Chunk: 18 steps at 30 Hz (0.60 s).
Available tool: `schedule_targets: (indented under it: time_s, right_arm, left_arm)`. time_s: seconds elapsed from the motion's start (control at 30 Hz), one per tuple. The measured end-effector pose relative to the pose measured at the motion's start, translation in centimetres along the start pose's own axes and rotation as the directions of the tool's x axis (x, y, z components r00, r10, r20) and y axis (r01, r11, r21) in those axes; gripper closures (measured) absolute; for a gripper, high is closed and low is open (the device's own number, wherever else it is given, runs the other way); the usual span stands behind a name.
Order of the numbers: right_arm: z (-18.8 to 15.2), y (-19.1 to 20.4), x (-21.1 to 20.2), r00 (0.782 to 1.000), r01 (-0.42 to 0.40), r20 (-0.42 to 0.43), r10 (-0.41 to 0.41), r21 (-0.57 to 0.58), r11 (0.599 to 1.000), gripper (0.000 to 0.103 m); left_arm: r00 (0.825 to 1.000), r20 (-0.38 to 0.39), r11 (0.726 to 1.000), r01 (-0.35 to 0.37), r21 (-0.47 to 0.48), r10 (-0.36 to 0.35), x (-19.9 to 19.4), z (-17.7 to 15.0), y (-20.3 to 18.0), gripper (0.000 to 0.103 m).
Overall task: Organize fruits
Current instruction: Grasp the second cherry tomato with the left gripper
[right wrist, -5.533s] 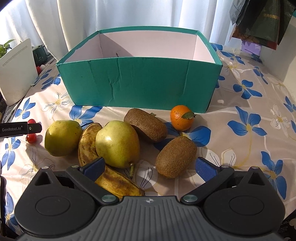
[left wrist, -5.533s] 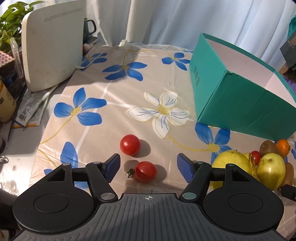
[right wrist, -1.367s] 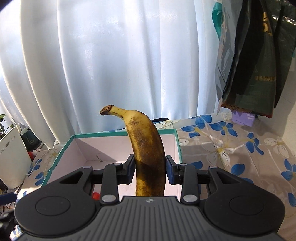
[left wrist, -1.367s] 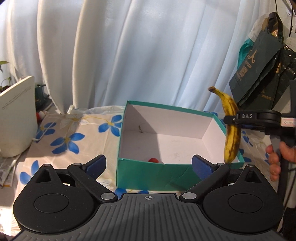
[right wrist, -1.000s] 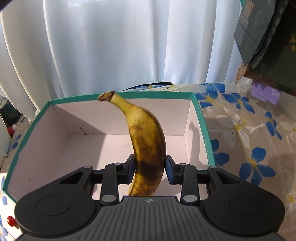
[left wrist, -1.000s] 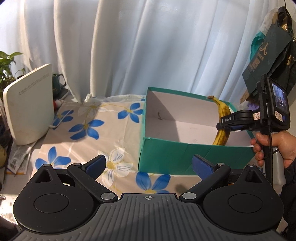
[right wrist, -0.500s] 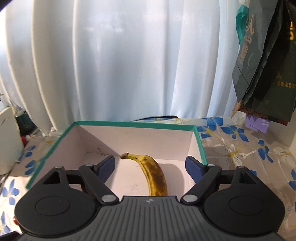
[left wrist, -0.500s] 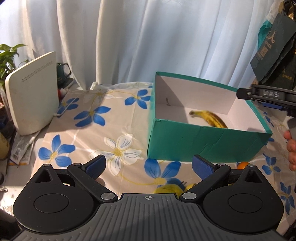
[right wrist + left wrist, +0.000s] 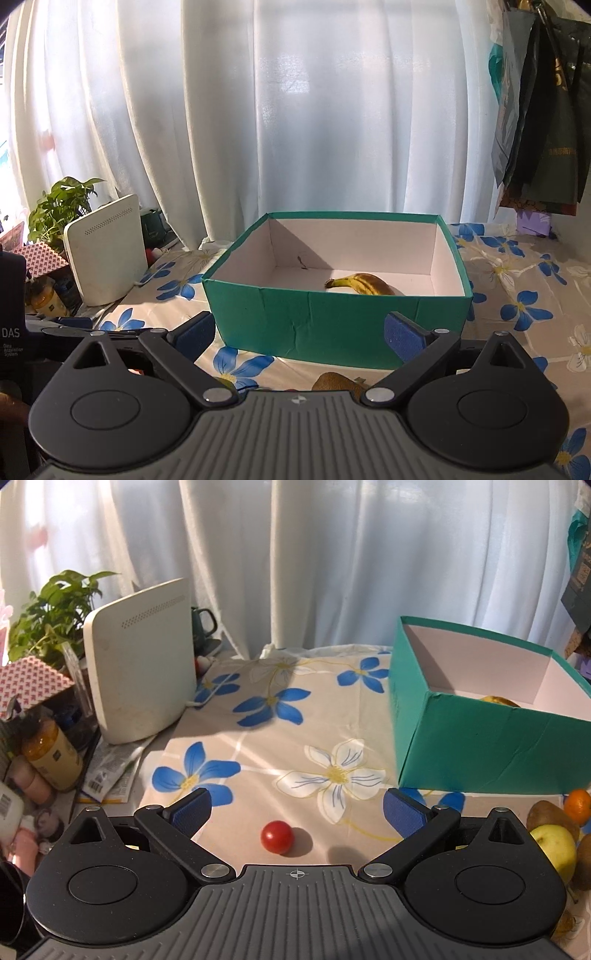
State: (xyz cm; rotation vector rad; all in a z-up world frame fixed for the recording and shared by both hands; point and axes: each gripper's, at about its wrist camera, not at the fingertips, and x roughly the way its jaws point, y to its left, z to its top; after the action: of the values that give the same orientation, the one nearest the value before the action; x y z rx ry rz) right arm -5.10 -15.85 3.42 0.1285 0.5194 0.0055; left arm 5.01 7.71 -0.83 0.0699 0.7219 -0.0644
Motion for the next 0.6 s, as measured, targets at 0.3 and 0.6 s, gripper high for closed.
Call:
schedule_targets:
  time_s: [0.3,0.6]
  right_arm:
    - [-0.9,0.1,0.9,0.999,-0.007,-0.053,0.008,0.019,1.0,0.005]
    - [-0.8,0.2,1.6,0.997,-0.007,-0.075,0.008,0.016,1.0,0.005]
  left_arm:
    - [1.0,-0.007,1.0,0.022,-0.011,-0.022,2.3,-1.5,1.3,0.001]
    - [0.993,-0.096,0.995,0.064,-0.076,-0.071,5.1,-1.9,2.0,0.021]
